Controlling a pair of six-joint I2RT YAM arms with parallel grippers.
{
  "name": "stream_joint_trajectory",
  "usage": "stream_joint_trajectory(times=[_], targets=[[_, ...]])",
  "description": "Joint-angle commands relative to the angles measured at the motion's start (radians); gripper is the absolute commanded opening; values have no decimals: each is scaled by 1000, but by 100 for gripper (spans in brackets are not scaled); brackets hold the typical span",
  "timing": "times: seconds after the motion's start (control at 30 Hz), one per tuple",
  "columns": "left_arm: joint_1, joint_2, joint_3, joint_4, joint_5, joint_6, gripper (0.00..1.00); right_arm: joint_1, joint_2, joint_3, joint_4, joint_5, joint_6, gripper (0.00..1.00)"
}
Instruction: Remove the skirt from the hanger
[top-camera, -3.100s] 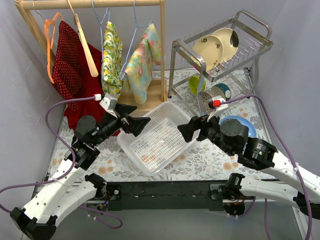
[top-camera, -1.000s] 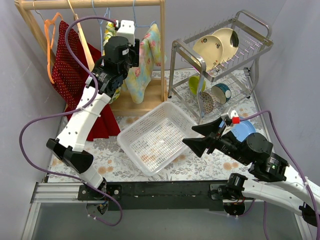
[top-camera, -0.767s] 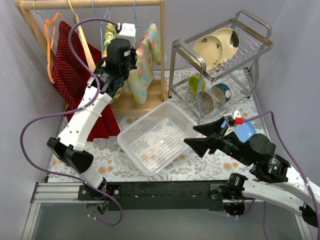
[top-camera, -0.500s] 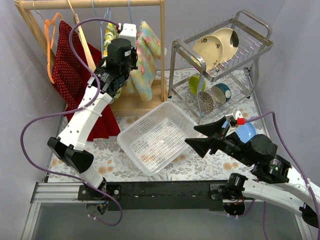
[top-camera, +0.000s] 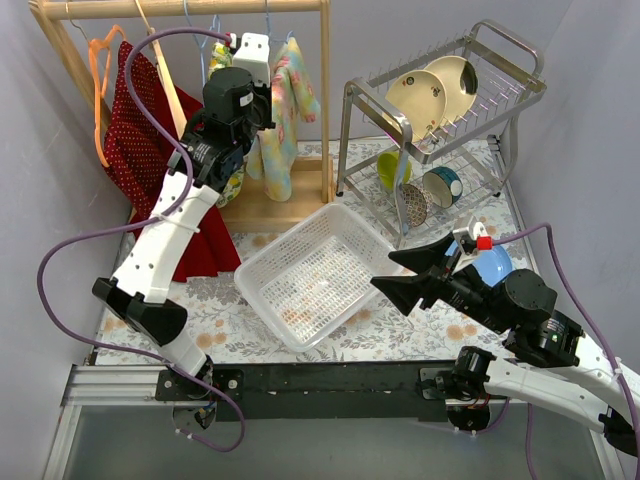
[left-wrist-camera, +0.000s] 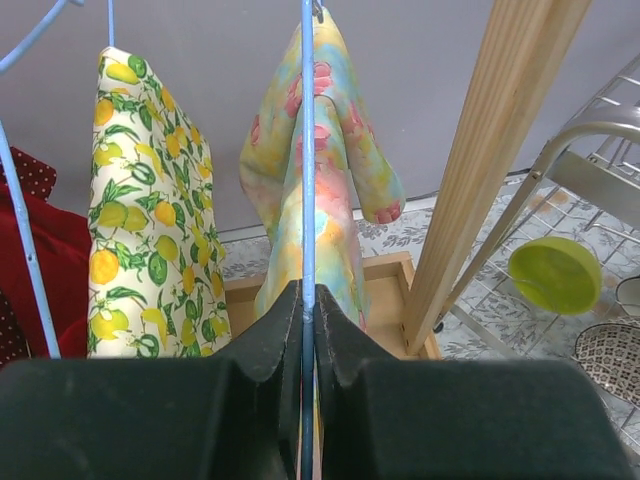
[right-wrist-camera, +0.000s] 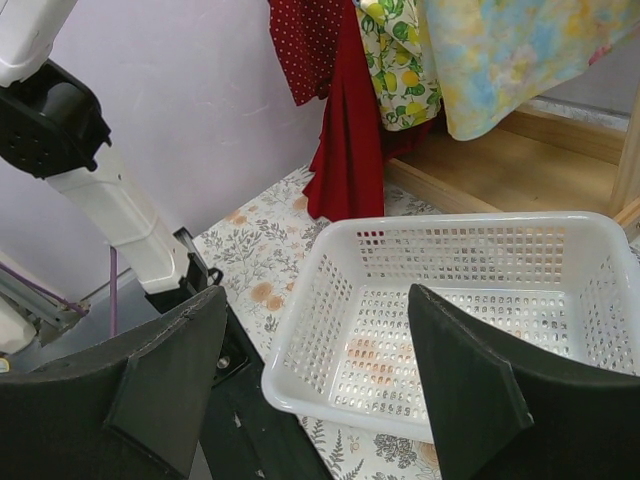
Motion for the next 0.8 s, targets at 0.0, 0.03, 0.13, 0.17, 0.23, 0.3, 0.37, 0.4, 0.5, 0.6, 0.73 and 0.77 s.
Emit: stream_joint_trajectory(times=[0.0,0.03,0.13,0.17,0.23,0.3,0.37,0.4,0.5,0.6,0.73,0.77], targets=[[6,-87,50,112,35,21,0,5,-17,23,35,11,10,80],[6,-105,30,118,41,22,0,4,-15,22,35,14,9,80],[6,-143,-26,155,47,32,0,4,-11,23,30,24,15,80],[6,-149,-34,160,44,33,0,4,-8,25,27,24,18,80],[6,-166,-54,163,33,35,0,4,-2,29,24,29,21,80],[6,-179,-68,168,21,35,0,4,5,37,15,32,29,80],[6,-197,-88,162,2,30,0,4,18,46,-1,38,30,80],[8,-202,-94,154,-2,27,0,4,29,51,-7,43,35,80],[6,-238,-135,131,5,15,0,4,57,83,-42,50,33,81],[6,-296,-199,108,48,-20,0,4,98,121,-82,69,30,82],[6,-389,-289,76,117,-79,0,4,172,186,-111,81,7,86],[6,-406,-312,71,139,-95,0,4,192,216,-117,81,1,87]])
